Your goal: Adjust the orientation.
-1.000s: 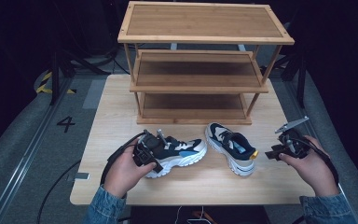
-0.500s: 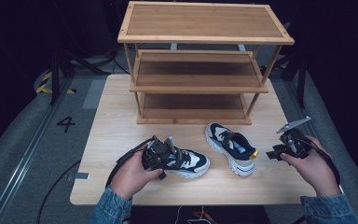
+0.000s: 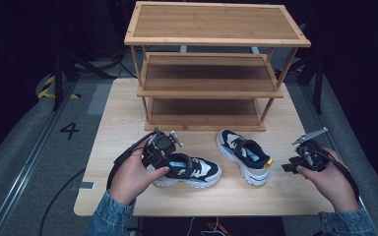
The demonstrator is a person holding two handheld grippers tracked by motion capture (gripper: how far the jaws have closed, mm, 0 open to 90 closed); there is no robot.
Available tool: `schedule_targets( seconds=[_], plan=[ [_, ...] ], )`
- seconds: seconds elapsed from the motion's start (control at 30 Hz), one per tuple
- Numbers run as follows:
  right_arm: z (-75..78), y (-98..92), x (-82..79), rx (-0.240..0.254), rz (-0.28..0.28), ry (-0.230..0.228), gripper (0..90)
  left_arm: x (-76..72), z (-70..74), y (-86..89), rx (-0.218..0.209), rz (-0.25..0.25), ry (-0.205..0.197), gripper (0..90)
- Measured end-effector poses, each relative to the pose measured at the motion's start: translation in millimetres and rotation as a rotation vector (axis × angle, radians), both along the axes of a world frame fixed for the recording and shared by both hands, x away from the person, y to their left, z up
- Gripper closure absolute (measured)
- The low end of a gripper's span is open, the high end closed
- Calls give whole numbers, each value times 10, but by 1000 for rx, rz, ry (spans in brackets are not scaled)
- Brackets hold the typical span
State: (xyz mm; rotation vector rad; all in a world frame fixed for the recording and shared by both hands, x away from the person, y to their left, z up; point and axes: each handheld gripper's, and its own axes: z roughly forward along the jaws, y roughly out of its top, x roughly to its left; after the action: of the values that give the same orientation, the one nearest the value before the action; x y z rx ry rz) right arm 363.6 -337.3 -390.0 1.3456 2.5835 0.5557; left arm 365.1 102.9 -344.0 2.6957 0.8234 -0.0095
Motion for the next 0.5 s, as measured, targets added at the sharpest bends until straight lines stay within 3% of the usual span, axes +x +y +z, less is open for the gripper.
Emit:
schedule_targets(
  seconds=[0.1,0.2,0.3,0.5],
  plan=[
    [-36,-10,-29,-6,-5,10,570,69,27,29,-11,16,-15,447],
    [-63,-38,-67,-10,-14,11,564,155,1,35,7,20,-47,442],
    [-77,-59,-90,-17,-22,10,562,256,-78,11,16,-4,-63,436],
    [-120,-105,-144,-22,-36,18,558,400,-239,-98,71,-27,-60,427]
  ],
)
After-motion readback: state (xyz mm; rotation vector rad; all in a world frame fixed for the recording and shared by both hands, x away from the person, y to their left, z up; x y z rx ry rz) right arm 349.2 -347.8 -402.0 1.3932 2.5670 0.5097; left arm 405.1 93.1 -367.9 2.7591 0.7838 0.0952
